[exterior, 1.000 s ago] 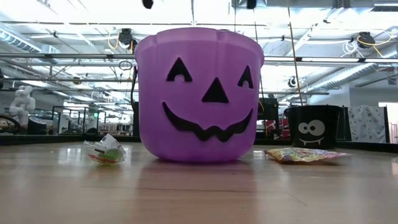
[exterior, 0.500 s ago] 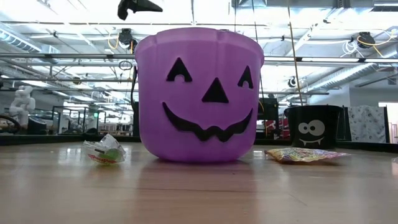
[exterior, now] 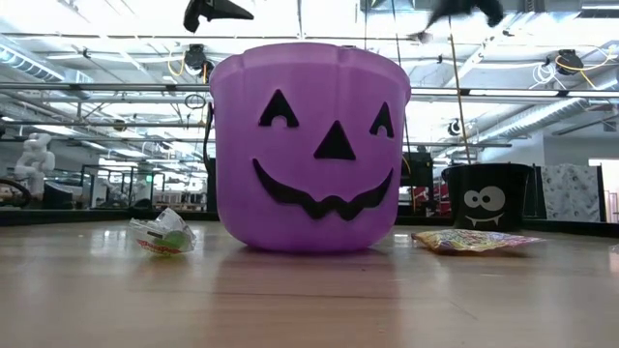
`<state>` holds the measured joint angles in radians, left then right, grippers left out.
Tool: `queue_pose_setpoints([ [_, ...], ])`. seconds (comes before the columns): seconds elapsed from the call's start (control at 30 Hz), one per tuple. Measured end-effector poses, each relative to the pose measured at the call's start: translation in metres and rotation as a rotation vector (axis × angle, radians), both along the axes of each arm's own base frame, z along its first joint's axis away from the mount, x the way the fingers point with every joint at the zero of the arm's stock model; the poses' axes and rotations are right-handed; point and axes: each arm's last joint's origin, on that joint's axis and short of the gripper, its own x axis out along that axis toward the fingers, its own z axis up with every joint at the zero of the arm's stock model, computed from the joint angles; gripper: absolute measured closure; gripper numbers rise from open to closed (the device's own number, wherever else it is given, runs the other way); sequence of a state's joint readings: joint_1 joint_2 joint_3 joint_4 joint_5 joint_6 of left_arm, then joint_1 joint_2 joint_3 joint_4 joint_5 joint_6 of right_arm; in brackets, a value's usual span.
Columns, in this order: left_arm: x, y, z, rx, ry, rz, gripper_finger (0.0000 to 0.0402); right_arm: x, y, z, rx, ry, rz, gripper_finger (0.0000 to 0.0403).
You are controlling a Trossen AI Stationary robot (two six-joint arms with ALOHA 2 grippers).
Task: Sort candy by brand, put in halloween buckets
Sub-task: Put the gold candy into the black bucket, then put the yellow candy into the white bucket
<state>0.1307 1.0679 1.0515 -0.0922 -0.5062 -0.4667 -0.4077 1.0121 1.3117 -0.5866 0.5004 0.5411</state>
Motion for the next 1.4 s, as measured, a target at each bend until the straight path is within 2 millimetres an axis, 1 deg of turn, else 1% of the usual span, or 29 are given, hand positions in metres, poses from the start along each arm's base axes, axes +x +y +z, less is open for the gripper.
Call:
queue_pose_setpoints([
  [0.13,-0.001,0.0,-0.005,-0.007,0.055,-0.001,0.019,-0.012,-0.003,-0.032,0.175,0.271,-0.135,0.0403],
  [0.23,-0.001,0.0,-0.007,-0.01,0.077,-0.001,0.019,-0.015,-0.008,-0.048,0.266,0.421,-0.192,0.0403],
  [0.33,-0.001,0.0,-0.008,-0.011,0.085,-0.001,0.019,-0.014,-0.015,-0.058,0.308,0.523,-0.226,0.0403],
  [0.4,-0.001,0.0,-0.008,-0.011,0.085,-0.001,0.019,-0.01,-0.023,-0.065,0.304,0.596,-0.224,0.0403],
  [0.5,-0.001,0.0,-0.008,-0.011,0.085,-0.001,0.019,-0.005,-0.037,-0.086,0.333,0.714,-0.223,0.0403],
  [0.57,-0.001,0.0,-0.008,-0.011,0.084,-0.001,0.019,-0.004,-0.044,-0.106,0.382,0.786,-0.238,0.0403],
  [0.67,-0.001,0.0,-0.008,-0.011,0.084,-0.001,0.019,-0.005,-0.05,-0.135,0.494,0.813,-0.284,0.0403],
  [0.77,-0.002,-0.001,-0.007,-0.012,0.078,-0.011,0.019,-0.004,-0.051,-0.149,0.55,0.804,-0.274,0.039],
  [0.83,-0.002,-0.001,-0.007,-0.014,0.076,-0.03,0.019,-0.003,-0.052,-0.149,0.55,0.783,-0.265,0.0368],
  [0.9,-0.001,-0.002,-0.007,-0.016,0.077,-0.044,0.019,-0.002,-0.052,-0.147,0.556,0.771,-0.255,0.0336],
  [0.97,-0.001,-0.002,-0.007,-0.019,0.076,-0.061,0.019,-0.003,-0.052,-0.139,0.555,0.766,-0.256,0.03],
  [1.03,-0.001,-0.003,-0.007,-0.021,0.076,-0.077,0.019,-0.004,-0.049,-0.127,0.553,0.752,-0.22,0.0267],
  [1.07,-0.001,-0.003,-0.007,-0.023,0.077,-0.089,0.019,-0.004,-0.047,-0.118,0.558,0.721,-0.158,0.0252],
  [1.13,-0.002,-0.003,-0.007,-0.026,0.077,-0.103,0.019,-0.001,-0.038,-0.1,0.566,0.625,0.024,0.0231],
  [1.2,-0.003,-0.004,-0.007,-0.027,0.082,-0.107,0.019,0.002,-0.024,-0.084,0.569,0.516,0.216,0.0217],
  [1.23,-0.003,-0.004,-0.008,-0.03,0.094,-0.107,0.019,0.004,-0.016,-0.079,0.573,0.479,0.313,0.0214],
  [1.3,-0.005,-0.004,-0.011,-0.049,0.121,-0.103,0.019,0.006,0.004,-0.075,0.581,0.469,0.478,0.021],
  [1.4,-0.006,-0.004,-0.015,-0.087,0.151,-0.093,0.019,0.01,0.033,-0.082,0.587,0.571,0.639,0.0209],
])
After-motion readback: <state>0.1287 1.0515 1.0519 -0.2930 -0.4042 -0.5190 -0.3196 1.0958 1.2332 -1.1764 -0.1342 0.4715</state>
